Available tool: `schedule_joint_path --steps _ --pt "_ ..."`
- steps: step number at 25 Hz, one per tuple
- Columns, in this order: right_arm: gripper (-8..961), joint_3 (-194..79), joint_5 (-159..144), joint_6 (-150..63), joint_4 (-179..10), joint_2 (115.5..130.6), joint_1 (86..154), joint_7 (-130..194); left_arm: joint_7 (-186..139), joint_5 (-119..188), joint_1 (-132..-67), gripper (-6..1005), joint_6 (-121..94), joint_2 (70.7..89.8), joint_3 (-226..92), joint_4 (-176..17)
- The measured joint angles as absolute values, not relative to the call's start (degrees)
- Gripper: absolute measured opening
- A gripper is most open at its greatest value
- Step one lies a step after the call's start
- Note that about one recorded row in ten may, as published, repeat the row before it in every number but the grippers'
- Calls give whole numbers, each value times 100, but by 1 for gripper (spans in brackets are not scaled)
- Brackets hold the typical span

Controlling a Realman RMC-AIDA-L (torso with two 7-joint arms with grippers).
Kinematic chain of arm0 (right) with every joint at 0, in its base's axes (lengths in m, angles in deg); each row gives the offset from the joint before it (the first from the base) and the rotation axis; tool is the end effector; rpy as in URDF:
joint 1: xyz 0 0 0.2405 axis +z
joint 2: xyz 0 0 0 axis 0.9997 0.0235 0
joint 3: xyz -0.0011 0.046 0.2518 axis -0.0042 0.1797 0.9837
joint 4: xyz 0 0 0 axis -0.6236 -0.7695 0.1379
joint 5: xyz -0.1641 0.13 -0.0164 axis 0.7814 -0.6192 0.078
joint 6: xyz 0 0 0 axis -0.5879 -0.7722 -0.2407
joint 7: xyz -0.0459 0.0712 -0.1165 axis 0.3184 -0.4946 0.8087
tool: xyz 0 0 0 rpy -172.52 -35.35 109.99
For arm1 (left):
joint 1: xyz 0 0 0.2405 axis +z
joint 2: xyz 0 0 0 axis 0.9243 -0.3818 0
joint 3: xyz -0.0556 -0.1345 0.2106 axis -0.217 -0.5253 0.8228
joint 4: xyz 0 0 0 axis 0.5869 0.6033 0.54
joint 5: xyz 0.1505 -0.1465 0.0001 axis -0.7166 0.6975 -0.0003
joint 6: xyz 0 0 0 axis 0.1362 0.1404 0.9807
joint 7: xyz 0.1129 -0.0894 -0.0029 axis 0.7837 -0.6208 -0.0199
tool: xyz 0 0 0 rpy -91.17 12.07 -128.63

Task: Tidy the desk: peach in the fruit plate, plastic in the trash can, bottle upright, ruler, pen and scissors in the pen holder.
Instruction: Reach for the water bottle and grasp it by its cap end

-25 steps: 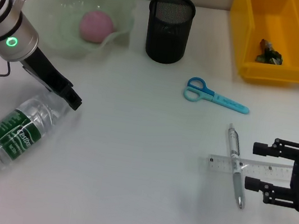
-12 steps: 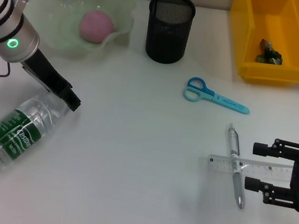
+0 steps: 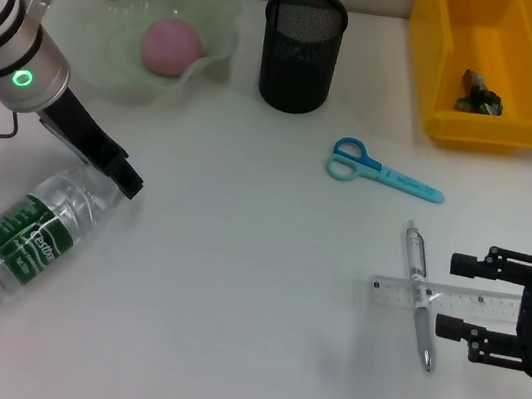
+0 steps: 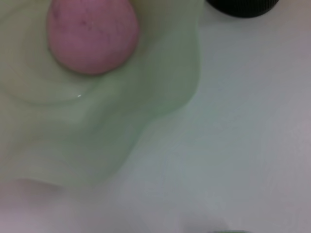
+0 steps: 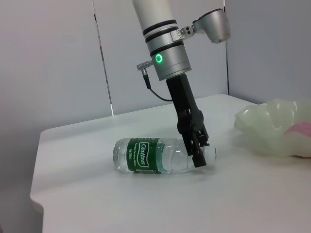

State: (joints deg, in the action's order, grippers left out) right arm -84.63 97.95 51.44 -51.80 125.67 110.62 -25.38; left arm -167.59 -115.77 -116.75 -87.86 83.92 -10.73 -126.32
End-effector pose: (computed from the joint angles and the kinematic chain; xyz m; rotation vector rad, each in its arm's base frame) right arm 0.3097 0.2620 0.0255 -2.8280 0.3371 0.6921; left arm -0.2219 0.4009 -0.0024 -2.4281 -1.1795 0.6010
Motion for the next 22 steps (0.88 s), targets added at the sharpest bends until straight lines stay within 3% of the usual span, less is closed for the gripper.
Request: schedule_joint_path --steps 13,18,22 --pt "700 -8482 9795 5074 -5197 12567 11062 -2537 -16756 -11574 -11676 649 -8719 8393 -885 -12636" --pt "700 -8468 9796 5074 -5198 12567 11062 -2537 -16780 -11573 -11694 433 -8718 8392 -780 -12633" --pt "700 -8465 9795 5074 -5198 12567 11062 -2537 -16789 -11554 -11695 433 -8716 8393 -780 -12656"
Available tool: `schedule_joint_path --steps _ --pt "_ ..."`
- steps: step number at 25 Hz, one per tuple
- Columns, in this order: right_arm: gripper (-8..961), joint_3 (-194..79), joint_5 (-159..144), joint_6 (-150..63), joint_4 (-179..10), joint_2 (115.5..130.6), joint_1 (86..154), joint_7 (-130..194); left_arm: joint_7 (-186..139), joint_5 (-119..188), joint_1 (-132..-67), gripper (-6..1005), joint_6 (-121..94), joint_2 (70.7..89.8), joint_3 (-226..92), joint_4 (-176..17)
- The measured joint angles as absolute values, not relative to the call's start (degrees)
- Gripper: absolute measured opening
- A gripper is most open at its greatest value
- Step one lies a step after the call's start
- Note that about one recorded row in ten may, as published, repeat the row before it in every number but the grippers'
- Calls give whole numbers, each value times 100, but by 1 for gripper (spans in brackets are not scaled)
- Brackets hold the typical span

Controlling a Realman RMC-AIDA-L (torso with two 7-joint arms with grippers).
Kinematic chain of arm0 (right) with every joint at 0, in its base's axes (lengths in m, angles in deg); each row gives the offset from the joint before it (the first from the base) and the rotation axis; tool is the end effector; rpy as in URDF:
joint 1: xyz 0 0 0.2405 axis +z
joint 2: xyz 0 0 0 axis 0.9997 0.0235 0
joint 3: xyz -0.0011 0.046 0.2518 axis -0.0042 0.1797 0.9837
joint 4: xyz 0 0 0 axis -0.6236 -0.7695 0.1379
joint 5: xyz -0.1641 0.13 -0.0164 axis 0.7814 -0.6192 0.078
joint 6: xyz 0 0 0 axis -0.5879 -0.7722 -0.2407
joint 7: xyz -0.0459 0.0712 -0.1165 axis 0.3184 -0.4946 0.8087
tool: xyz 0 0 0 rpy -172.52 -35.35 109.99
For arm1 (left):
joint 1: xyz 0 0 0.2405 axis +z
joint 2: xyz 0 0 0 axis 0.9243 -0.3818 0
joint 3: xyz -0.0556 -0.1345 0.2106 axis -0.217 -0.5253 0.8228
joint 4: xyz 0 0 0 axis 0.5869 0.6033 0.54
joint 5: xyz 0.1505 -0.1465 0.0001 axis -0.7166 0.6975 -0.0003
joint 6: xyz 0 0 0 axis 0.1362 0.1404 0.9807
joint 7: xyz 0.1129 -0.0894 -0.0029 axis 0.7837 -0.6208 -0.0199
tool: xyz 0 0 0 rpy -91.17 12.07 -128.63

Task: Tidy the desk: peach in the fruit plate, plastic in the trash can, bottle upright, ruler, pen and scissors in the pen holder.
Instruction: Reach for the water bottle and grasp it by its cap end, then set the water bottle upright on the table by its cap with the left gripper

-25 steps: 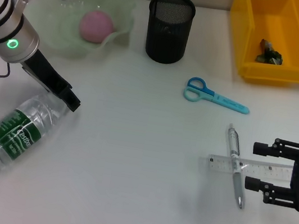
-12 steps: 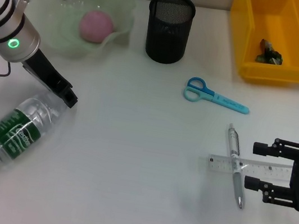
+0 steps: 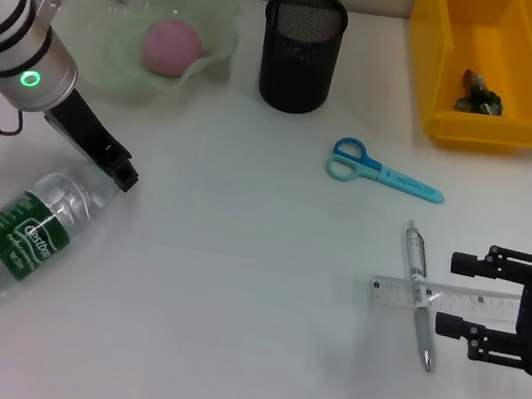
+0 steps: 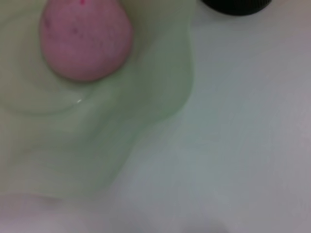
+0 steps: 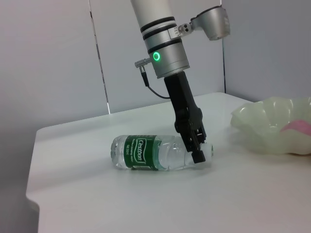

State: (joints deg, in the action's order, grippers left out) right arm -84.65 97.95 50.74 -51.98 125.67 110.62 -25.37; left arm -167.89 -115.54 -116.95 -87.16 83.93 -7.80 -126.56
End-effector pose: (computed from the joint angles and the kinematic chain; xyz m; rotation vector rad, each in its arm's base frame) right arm 0.3109 0.2630 0.0248 -2.8216 0.3438 0.6823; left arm -0.2176 0.4022 -0.0063 -2.4374 -1.1247 0.6339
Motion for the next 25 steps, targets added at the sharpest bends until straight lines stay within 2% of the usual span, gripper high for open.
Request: schedule_joint_path --steps 25 --pt "700 -8463 9795 5074 -5197 12575 11062 -2537 -16546 -10994 -11633 433 -8817 8365 -886 -12928"
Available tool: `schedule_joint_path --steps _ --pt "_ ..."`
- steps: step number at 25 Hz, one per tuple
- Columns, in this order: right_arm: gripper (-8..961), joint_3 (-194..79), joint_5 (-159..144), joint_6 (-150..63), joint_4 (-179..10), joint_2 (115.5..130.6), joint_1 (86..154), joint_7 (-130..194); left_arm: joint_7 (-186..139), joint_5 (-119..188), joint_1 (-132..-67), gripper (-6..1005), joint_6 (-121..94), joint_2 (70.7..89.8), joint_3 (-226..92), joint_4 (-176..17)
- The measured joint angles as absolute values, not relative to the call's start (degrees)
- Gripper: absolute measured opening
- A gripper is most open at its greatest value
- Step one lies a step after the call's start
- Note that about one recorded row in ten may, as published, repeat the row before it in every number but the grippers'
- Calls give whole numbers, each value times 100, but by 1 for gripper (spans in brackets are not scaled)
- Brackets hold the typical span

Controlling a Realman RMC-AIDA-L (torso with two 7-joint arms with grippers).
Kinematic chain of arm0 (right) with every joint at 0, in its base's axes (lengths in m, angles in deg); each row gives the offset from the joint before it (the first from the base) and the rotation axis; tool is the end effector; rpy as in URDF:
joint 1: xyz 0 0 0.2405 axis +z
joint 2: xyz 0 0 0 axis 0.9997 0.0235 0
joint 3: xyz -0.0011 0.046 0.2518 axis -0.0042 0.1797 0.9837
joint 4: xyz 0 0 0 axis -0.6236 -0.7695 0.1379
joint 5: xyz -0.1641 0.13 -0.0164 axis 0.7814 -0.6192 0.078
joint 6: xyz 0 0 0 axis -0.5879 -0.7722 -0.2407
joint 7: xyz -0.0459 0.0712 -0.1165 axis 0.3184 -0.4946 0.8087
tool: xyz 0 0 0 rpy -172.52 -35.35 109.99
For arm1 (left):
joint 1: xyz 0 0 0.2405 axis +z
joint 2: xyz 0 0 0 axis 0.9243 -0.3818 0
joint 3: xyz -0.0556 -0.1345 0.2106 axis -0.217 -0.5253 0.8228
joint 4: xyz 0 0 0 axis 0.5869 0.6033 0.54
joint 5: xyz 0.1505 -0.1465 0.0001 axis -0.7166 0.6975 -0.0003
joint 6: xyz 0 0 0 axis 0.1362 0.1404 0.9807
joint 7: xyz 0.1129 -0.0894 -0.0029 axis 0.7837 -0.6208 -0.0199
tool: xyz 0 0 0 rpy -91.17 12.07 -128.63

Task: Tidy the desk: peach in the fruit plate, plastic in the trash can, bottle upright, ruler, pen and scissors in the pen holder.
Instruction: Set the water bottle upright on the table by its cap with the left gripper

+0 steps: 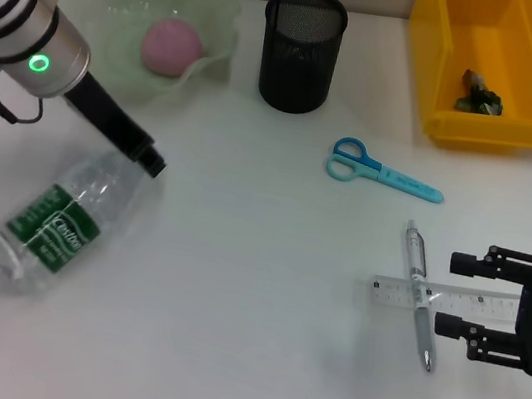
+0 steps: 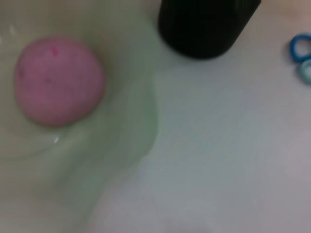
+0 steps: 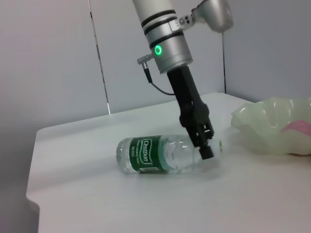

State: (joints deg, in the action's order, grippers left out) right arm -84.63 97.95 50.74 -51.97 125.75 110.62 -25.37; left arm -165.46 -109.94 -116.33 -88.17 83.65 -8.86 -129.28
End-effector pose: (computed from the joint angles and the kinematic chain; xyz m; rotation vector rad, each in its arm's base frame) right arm 0.3106 0.2629 0.0243 -2.8213 0.3441 0.6842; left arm -0.2027 0.4045 -0.0031 -2.5089 -1.1051 0.5007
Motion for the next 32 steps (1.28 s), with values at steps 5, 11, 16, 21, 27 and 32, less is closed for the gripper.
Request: schedule_joint_path --steps 5,11,16,21,27,32 --pt "701 -8463 9791 5074 -5198 12575 11062 -2538 -16211 -10674 -11517 433 -8848 8365 -1061 -13187" --pt "701 -8464 9783 5076 -5203 12579 11055 -2538 -15769 -10048 -11298 433 -8823 8351 -1138 -13454" --pt "701 -8464 9783 5076 -5206 12583 11053 -2543 -15329 -9736 -11202 433 -8855 8351 -1503 -13511" --pt "701 -8464 9784 5074 -5206 12617 11068 -2548 -14830 -9259 -11045 433 -8890 8346 -1708 -13575" --pt "701 -8473 9784 5074 -5213 12645 11083 -2571 -14208 -8727 -10815 433 -8901 8340 -1848 -13685" --pt "701 -8486 9786 5068 -5215 12699 11084 -2611 -13699 -8193 -10601 433 -8901 8334 -1905 -13710"
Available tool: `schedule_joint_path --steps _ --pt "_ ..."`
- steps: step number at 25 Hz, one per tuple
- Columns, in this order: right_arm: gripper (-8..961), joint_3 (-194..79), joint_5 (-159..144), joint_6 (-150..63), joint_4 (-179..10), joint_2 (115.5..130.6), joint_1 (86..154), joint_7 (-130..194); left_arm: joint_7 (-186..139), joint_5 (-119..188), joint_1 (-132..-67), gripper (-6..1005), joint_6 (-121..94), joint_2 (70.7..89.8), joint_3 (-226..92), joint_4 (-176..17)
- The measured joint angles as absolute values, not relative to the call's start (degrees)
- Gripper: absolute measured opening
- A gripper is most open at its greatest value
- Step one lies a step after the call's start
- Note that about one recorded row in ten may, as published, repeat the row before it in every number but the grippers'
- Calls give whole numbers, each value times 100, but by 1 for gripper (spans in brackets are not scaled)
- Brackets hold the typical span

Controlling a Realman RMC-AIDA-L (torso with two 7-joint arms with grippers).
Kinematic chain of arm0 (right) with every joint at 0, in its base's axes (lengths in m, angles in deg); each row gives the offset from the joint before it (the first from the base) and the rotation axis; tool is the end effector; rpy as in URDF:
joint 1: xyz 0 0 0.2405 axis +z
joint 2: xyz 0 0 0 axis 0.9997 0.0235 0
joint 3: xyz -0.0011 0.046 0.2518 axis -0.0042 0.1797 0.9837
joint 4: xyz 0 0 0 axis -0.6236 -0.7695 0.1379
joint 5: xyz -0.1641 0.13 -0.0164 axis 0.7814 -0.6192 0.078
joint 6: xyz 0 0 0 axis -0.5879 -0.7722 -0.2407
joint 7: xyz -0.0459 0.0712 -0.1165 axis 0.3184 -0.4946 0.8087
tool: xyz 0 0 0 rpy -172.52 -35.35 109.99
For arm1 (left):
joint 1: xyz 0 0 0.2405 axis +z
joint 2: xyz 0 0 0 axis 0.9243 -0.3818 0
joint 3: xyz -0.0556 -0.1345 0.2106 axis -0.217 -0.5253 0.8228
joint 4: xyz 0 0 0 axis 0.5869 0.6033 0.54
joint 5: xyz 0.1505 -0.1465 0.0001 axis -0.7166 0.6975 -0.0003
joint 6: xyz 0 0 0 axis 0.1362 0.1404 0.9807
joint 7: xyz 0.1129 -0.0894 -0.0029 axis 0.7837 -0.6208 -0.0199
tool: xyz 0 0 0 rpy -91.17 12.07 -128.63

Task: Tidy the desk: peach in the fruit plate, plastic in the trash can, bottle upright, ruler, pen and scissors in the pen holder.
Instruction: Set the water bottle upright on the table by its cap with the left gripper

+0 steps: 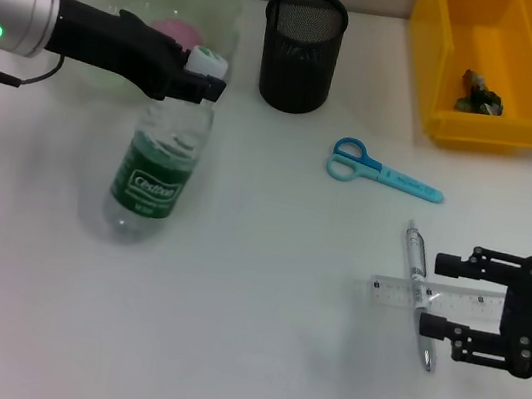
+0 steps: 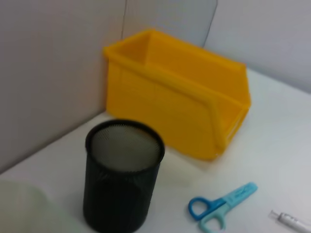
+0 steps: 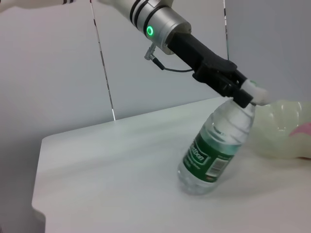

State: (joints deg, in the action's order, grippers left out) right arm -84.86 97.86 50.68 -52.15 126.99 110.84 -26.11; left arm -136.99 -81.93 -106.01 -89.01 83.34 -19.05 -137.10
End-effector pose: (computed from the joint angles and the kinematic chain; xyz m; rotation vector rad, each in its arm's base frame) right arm 0.3050 0.2620 0.0152 -2.8282 0.3663 0.7181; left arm -0.1931 0.3937 0.0317 -2.7117 -0.7360 -0.2165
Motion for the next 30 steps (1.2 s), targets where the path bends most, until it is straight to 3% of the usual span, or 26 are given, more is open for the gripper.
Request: schedule_joint_path --steps 18,30 --pt "701 -8464 9747 5110 -5224 12832 11065 -2669 -10922 -5542 -9488 432 -8962 8334 -2312 -13027" --pt "700 -8303 9705 5060 -5261 12940 11057 -2534 -9632 -4671 -9280 432 -9243 8285 -2692 -11909"
